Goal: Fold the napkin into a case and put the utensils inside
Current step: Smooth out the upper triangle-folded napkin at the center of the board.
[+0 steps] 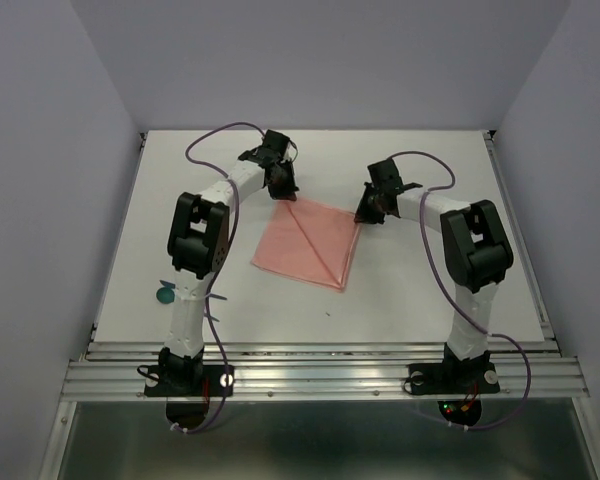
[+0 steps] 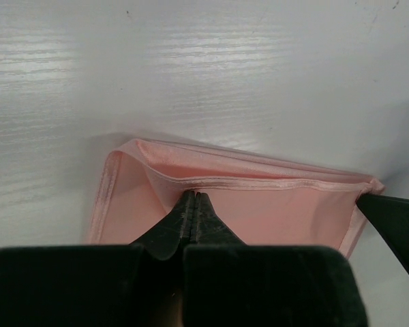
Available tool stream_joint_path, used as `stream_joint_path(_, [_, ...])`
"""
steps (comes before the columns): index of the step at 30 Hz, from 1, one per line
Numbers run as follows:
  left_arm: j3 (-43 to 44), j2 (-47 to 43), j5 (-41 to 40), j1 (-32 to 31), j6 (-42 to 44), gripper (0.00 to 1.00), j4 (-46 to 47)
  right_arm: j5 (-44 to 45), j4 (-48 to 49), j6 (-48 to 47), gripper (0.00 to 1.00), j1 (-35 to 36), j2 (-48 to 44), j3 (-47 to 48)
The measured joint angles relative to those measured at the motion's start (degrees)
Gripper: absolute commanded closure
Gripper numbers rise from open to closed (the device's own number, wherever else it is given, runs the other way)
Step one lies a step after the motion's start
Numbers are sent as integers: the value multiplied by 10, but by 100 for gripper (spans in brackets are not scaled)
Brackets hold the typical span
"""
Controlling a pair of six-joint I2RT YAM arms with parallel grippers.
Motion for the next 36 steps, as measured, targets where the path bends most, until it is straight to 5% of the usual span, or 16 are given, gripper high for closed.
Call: stream_joint_path(36, [32,54,-16,28,21,100,5,-7,13,-16,90,-3,18,16])
